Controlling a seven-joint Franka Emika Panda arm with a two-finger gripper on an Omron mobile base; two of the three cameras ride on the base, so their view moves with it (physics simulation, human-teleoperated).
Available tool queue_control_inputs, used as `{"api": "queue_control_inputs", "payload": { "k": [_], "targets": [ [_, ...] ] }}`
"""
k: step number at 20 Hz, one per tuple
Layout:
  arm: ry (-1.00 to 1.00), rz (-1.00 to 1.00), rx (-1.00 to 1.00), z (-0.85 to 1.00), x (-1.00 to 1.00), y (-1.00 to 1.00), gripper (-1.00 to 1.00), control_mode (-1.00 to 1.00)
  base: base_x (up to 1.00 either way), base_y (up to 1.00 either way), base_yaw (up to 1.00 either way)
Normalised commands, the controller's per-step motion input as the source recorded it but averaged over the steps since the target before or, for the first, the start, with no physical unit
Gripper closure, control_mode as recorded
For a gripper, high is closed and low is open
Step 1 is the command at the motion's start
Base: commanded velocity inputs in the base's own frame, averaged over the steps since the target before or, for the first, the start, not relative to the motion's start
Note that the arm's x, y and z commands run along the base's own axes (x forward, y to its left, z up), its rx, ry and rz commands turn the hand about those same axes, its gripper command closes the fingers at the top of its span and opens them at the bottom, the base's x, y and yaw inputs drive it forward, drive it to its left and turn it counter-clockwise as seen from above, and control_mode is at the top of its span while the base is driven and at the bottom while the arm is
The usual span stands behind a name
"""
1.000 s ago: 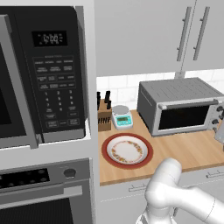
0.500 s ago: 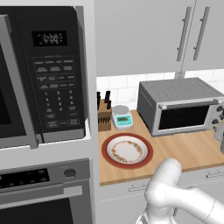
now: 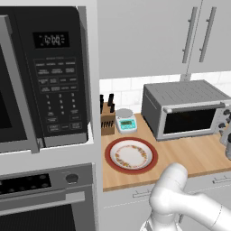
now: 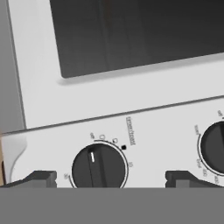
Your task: Pick up the kebab skewer and baguette bread, and place them inside the toaster oven. Close the toaster oven door and start by setting the timer.
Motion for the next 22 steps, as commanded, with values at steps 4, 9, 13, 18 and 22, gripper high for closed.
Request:
{"api": "queue_control_inputs", "payload": {
  "k": [4, 9, 13, 18, 22],
  "targets": [
    [0.00, 0.00, 0.00, 0.00, -0.02, 0.00, -1.00, -1.00, 0.00, 0.00, 0.00],
    [0.00, 0.00, 0.00, -0.05, -0.10, 0.00, -1.00, -1.00, 0.00, 0.00, 0.00],
    [0.00, 0.00, 0.00, -0.14, -0.14, 0.00, -1.00, -1.00, 0.00, 0.00, 0.00],
    [-0.01, 0.00, 0.00, -0.07, -0.02, 0.09, -1.00, -1.00, 0.00, 0.00, 0.00],
    [-0.02, 0.00, 0.00, -0.06, 0.03, 0.07, -1.00, -1.00, 0.00, 0.00, 0.00]
  ]
}}
